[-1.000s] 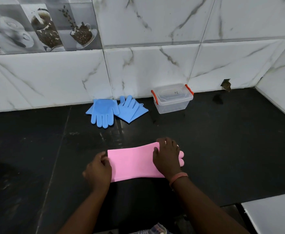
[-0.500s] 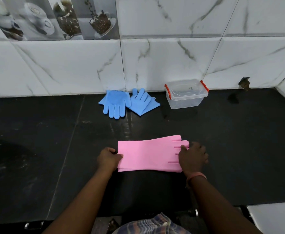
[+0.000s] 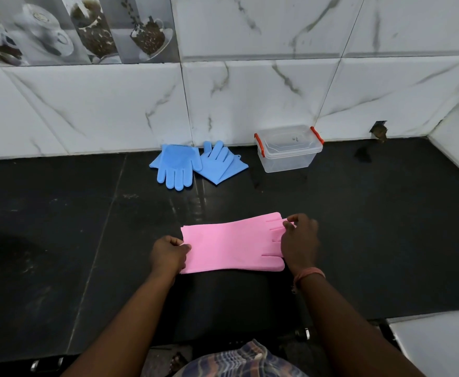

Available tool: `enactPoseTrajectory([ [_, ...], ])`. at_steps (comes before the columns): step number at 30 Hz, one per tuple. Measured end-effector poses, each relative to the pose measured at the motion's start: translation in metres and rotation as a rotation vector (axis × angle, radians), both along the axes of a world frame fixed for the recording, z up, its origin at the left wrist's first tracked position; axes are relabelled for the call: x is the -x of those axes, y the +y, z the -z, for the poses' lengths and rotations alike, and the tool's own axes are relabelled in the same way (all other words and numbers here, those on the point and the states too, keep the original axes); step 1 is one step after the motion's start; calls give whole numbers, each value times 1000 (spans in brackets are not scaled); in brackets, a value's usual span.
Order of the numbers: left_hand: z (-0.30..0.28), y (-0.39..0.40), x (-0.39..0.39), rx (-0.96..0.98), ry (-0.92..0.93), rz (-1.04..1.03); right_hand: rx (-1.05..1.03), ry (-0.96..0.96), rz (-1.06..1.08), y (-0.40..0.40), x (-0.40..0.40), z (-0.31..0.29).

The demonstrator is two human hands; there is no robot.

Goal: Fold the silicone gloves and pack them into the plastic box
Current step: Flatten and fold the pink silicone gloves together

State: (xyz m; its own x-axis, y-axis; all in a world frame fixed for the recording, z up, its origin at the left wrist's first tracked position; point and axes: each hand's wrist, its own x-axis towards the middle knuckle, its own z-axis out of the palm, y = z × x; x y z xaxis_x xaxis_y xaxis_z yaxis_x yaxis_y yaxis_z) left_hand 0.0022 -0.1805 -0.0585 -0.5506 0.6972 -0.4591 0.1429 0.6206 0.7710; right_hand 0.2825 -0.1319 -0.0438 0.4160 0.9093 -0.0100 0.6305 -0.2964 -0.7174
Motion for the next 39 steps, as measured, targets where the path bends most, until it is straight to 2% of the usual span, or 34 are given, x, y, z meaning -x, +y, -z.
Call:
enactPoseTrajectory([
  [5, 5, -2, 5, 11, -41, -16, -63, 59, 13, 5, -4, -3],
  [12, 12, -5, 1, -8, -38, -18, -37, 203, 107, 9, -13, 8],
  [14, 11, -8, 0, -21, -61, -20, -19, 185, 120, 8, -13, 9],
  [18, 7, -14, -2, -67, -184, -35, 194, -69, 82, 4, -16, 9],
  [21, 5, -10, -6, -95, -206, -18, 205, 48, 89, 8, -19, 9],
  [26, 2, 4, -15, -79, -121, 23, 229, 194, 83, 14, -21, 12],
  [30, 6, 5, -22, -21, 20, 48, 160, 171, 53, 11, -21, 17],
  [33, 10, 3, -24, -36, 49, 46, 112, 140, 0, 12, -29, 18],
  [36, 10, 0, -27, -47, 80, 56, 126, 121, -33, 17, -36, 20],
  [39, 14, -4, -31, -64, 201, 113, 146, 144, -25, 23, -37, 23],
])
